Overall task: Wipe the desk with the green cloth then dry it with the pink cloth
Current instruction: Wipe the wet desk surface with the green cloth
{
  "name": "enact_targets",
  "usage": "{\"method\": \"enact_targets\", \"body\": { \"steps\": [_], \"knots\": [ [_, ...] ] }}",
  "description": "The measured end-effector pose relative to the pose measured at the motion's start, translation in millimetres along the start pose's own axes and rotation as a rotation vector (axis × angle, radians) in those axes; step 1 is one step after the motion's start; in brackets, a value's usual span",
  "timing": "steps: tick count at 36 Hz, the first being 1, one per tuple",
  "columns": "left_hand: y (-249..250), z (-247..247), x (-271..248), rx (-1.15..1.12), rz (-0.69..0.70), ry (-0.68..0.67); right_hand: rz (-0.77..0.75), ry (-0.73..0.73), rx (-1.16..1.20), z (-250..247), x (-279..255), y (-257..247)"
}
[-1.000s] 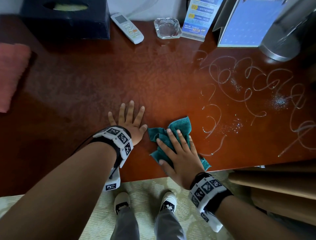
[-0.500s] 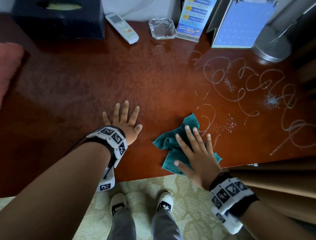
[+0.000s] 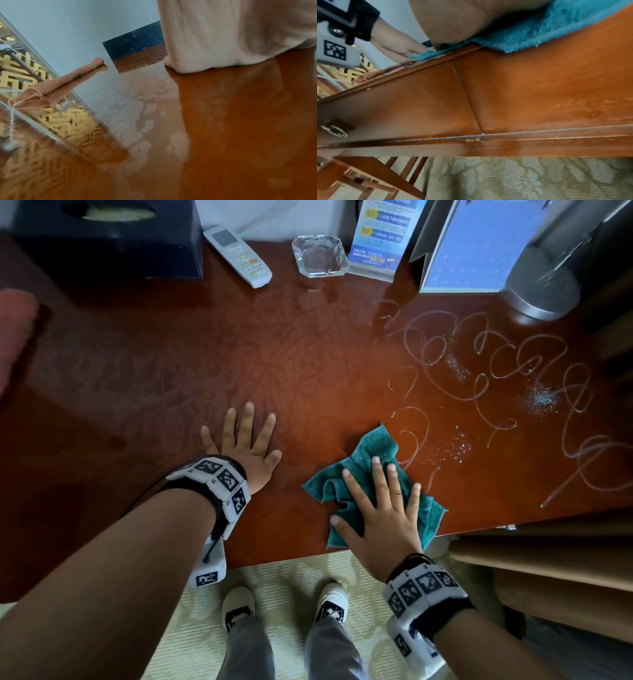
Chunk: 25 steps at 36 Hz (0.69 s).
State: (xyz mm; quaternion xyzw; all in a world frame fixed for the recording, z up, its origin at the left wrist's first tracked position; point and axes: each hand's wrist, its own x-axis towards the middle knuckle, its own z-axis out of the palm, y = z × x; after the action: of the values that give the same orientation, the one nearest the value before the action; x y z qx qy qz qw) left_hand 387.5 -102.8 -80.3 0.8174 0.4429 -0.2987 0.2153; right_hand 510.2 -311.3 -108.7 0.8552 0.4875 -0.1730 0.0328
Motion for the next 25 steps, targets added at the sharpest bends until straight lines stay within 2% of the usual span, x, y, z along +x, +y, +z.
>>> {"method": "enact_targets", "body": {
  "steps": [12, 21, 25],
  "knots": [
    [0, -1, 1, 0.002, -0.001, -0.032, -0.199, -0.135, -0.149, -25, 17, 56],
    [-1, 2, 3, -0.003, -0.027, -0.008, -0.17, 0.001, 0.071, -11, -8, 46],
    [-2, 3, 3, -0.011, -0.026, 0.011, -0.269, -0.047, 0.098, -6, -13, 61]
  ]
}}
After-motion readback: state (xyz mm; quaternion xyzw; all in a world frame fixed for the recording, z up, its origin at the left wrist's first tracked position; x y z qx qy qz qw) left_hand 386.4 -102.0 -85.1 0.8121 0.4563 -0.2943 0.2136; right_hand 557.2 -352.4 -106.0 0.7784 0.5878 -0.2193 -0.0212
